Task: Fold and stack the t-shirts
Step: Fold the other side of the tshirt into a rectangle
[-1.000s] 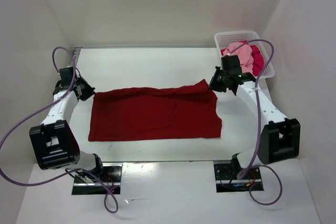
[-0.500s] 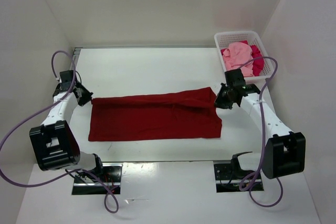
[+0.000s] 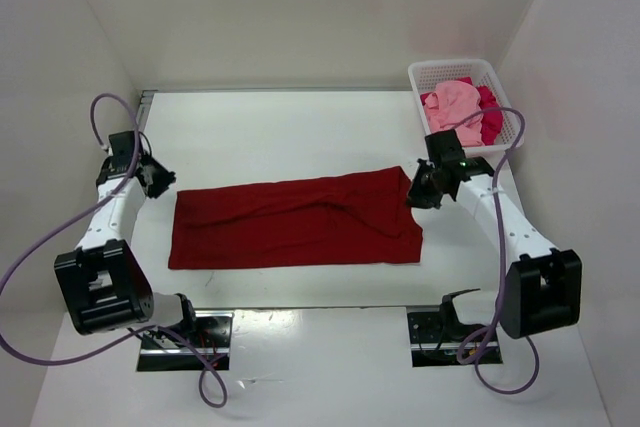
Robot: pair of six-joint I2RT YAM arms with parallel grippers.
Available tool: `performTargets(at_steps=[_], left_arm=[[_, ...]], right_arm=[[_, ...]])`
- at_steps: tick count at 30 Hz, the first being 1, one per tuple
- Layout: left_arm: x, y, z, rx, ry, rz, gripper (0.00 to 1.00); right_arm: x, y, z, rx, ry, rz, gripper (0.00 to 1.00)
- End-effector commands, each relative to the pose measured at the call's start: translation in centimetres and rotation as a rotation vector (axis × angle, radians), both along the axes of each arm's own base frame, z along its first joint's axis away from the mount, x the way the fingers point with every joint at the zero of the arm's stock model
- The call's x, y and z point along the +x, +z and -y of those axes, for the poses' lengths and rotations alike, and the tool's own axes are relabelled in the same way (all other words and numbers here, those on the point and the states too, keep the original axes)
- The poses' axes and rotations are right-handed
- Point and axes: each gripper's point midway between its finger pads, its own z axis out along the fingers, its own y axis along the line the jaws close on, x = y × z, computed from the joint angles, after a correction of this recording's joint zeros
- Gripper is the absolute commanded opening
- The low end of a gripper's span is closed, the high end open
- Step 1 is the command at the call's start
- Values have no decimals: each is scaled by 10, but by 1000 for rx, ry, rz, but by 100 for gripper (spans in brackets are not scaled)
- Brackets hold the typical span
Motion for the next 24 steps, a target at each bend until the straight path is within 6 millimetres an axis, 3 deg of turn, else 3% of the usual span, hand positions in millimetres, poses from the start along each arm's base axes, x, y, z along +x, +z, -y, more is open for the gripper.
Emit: performTargets(at_steps=[1, 2, 4, 5, 6, 7, 10, 15, 20, 24], left_arm=[[33, 36, 28, -24, -118, 147, 35], [37, 38, 37, -22, -145, 160, 35], [37, 24, 69, -41, -232, 154, 38], [36, 16, 79, -69, -239, 143, 38], [35, 8, 93, -87, -280, 134, 38], [29, -4, 96, -110, -275, 113, 39], [20, -31, 110, -172, -305, 65, 39], [4, -60, 116, -214, -305, -8, 39], [2, -63, 116, -220, -297, -11, 40], [3, -62, 116, -218, -298, -2, 40]], right_arm=[[44, 26, -27, 18, 67, 143, 4], [53, 16, -37, 16, 88, 127, 0], [78, 28, -65, 37, 131, 207, 0], [89, 18, -71, 17, 136, 200, 0], [97, 20, -88, 31, 168, 234, 3], [106, 24, -98, 35, 190, 260, 16], [129, 5, -110, -7, 200, 255, 39], [136, -25, -124, -47, 230, 202, 49], [131, -48, -127, -88, 241, 155, 49], [130, -52, -123, -110, 230, 152, 48]])
